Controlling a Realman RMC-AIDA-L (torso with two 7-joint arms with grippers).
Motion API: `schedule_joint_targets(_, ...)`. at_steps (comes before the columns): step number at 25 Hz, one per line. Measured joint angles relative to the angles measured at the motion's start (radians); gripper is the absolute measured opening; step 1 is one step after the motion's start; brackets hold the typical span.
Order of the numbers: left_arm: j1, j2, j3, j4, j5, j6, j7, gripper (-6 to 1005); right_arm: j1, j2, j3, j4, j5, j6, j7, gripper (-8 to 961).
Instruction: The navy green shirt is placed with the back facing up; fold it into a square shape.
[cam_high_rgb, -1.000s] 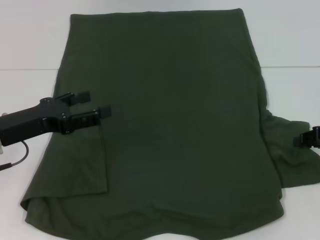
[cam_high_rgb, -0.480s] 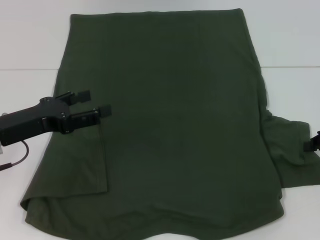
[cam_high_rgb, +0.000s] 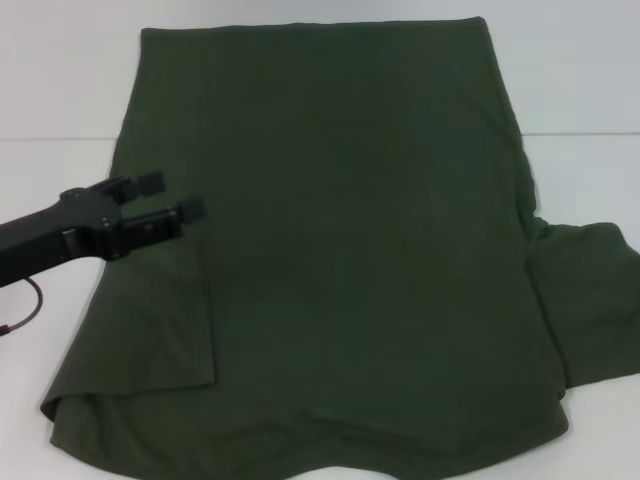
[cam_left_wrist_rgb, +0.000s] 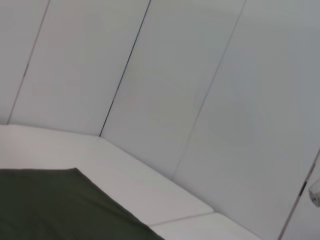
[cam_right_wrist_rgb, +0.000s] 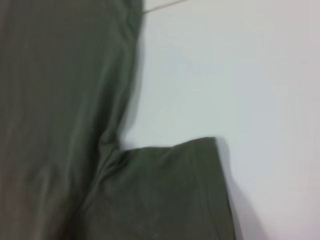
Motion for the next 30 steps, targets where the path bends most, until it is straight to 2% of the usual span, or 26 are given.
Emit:
schedule_joint_targets(6, 0.002, 0.001, -0.034, -0.001, -0.023, 0.015, 0.000, 949, 0.008, -0.011, 0.007, -0.002, -0.001, 0.028, 0.012, 4)
schedule_joint_targets(12, 0.013, 0.001, -0.056, -0.001, -0.066, 0.017, 0.000, 949, 0.032, -0.033, 0.032, -0.002, 0.007, 0.030, 0.033, 3)
schedule_joint_targets(19, 0.016, 0.002, -0.079, -0.002, -0.071, 0.017, -0.002, 949, 0.053, -0.036, 0.052, -0.021, 0.022, -0.012, 0.036, 3)
schedule_joint_targets(27, 0.017, 0.003, -0.088, -0.003, -0.099, 0.017, -0.002, 949, 0.050, -0.032, 0.065, -0.122, 0.171, -0.312, 0.012, 5)
schedule_joint_targets(30, 0.017, 0.003, -0.088, -0.003, -0.118, 0.014, -0.002, 949, 0.062, -0.026, 0.057, -0.143, 0.235, -0.377, 0.012, 6)
